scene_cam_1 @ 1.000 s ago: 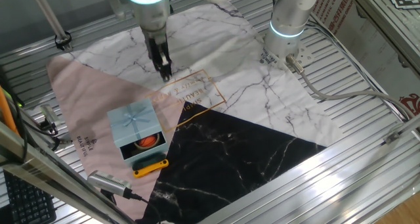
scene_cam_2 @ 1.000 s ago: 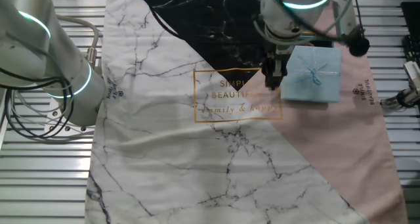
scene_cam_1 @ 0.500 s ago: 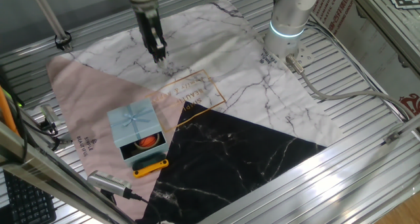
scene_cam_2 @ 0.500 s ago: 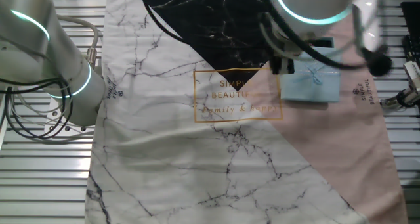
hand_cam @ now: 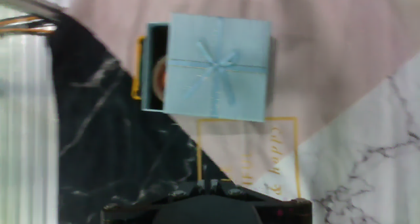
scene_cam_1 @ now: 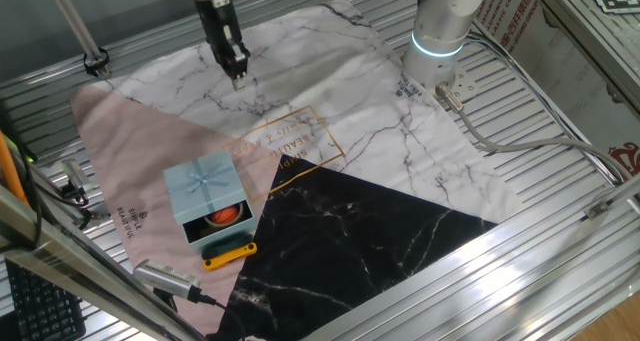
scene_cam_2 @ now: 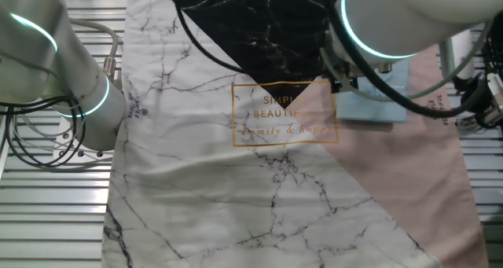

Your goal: Slide the outer casing onto the gift box

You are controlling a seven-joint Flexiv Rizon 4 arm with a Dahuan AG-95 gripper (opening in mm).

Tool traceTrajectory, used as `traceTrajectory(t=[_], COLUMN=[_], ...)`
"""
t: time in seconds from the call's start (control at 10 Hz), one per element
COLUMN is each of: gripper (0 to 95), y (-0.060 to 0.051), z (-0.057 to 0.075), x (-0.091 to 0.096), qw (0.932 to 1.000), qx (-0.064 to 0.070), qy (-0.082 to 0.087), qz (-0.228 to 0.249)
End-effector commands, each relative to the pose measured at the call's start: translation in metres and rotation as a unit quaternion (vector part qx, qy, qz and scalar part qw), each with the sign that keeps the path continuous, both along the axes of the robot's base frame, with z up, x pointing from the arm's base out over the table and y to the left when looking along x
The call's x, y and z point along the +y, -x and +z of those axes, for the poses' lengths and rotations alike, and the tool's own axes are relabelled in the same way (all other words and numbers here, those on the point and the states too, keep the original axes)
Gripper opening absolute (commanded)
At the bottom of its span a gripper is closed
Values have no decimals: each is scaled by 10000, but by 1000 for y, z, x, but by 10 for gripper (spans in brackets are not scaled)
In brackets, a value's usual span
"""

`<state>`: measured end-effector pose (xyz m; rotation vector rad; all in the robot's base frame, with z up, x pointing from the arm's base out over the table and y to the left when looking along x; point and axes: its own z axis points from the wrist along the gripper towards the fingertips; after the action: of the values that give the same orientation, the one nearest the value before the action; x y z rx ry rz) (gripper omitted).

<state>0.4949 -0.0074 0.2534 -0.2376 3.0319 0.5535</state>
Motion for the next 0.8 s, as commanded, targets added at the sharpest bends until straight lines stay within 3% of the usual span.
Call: traceTrajectory(t=[0.1, 0.3, 0.5, 0.7, 0.8], gripper=[0, 0, 0, 0, 0], y=[13, 19, 19, 19, 19], z=[-14, -19, -19, -19, -19], x=[-6, -9, -9, -9, -9], qw=[9899, 9887, 9853, 9854, 9840], qx=[-222, -253, -354, -360, -368], qy=[1371, 1452, 1668, 1657, 1730], qz=[280, 275, -73, -152, -235])
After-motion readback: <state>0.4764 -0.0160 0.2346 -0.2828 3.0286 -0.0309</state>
